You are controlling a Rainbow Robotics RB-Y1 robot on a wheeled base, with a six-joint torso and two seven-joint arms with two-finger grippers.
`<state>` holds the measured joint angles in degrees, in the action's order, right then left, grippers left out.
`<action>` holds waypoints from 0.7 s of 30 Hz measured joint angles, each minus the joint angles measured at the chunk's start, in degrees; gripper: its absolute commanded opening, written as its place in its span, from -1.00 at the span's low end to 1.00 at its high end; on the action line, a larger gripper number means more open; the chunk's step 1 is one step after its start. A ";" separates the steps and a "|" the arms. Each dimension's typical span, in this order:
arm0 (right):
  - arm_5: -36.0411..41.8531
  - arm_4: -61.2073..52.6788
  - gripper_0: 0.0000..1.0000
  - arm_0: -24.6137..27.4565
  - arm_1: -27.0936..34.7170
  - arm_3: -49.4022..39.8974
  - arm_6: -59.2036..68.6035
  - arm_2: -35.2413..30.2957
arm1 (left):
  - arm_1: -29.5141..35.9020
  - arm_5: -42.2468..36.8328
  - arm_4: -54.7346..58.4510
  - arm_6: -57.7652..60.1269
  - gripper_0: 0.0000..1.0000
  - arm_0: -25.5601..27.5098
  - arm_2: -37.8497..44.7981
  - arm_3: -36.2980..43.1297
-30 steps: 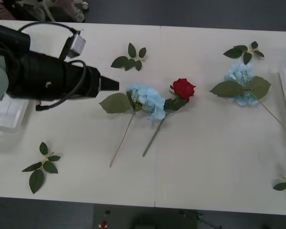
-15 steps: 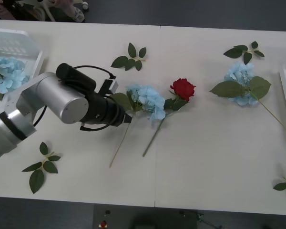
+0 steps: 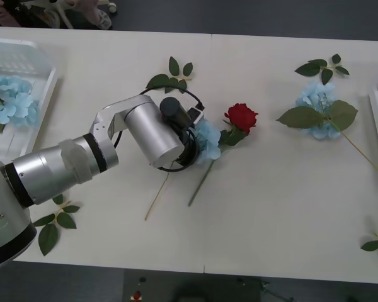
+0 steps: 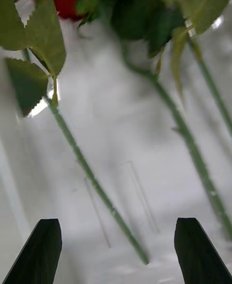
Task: Put the red flowers into the right box and the blue flowers into the left box
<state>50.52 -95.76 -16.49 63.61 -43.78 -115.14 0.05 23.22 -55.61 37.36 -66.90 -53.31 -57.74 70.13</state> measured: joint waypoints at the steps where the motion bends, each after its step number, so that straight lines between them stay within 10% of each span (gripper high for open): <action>1: 2.57 0.00 0.37 0.02 0.04 -1.30 1.36 -0.41 | -0.04 1.34 0.01 0.00 -1.00 -0.01 -0.67 -0.76; 11: 29.06 16.89 0.37 -2.32 4.87 -31.80 60.98 -1.48 | 1.27 3.70 0.28 0.00 -1.00 -0.08 -0.18 -1.31; 21: 49.04 28.87 0.37 -36.86 -2.63 -20.40 75.91 20.84 | 27.23 -17.10 14.54 -1.55 -1.00 -0.38 14.40 27.78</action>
<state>99.56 -66.89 -53.36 60.98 -64.18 -39.23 20.89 50.45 -72.71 51.90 -68.45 -53.69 -43.33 97.91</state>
